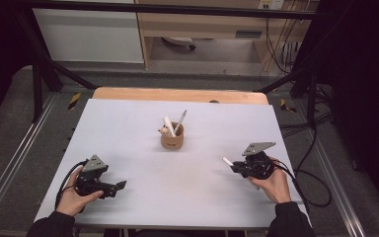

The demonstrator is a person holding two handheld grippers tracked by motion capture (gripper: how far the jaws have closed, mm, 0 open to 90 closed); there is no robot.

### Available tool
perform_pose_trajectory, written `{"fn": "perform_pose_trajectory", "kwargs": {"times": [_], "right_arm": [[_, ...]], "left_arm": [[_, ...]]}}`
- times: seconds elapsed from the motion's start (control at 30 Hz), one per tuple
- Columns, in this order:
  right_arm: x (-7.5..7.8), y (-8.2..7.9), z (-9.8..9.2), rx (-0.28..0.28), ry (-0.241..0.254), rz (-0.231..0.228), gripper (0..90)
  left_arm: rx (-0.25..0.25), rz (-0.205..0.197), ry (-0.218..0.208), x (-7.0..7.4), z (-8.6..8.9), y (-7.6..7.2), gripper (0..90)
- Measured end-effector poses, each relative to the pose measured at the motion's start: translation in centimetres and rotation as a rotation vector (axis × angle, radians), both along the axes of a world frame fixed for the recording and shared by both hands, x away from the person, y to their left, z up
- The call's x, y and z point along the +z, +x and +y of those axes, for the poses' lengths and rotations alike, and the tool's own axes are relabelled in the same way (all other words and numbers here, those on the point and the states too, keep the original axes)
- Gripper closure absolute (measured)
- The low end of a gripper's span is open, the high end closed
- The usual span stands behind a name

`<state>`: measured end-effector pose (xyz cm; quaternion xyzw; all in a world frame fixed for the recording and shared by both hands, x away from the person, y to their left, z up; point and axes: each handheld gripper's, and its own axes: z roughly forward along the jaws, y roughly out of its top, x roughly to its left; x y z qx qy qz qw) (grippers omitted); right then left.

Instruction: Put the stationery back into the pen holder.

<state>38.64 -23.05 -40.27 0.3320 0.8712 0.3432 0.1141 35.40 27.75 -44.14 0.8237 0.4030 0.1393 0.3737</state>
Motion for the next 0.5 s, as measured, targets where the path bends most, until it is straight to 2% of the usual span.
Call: {"fn": "perform_pose_trajectory", "kwargs": {"times": [0.23,0.5], "right_arm": [[0.6,0.2,0.7,-0.070,0.083,-0.063,79.1],[1.1,0.5,1.8,-0.152,0.213,-0.124,79.0]], "left_arm": [[0.002,-0.001,-0.003,0.0,0.0,0.0,5.0],[0.003,-0.004,-0.004,0.0,0.0,0.1,5.0]]}}
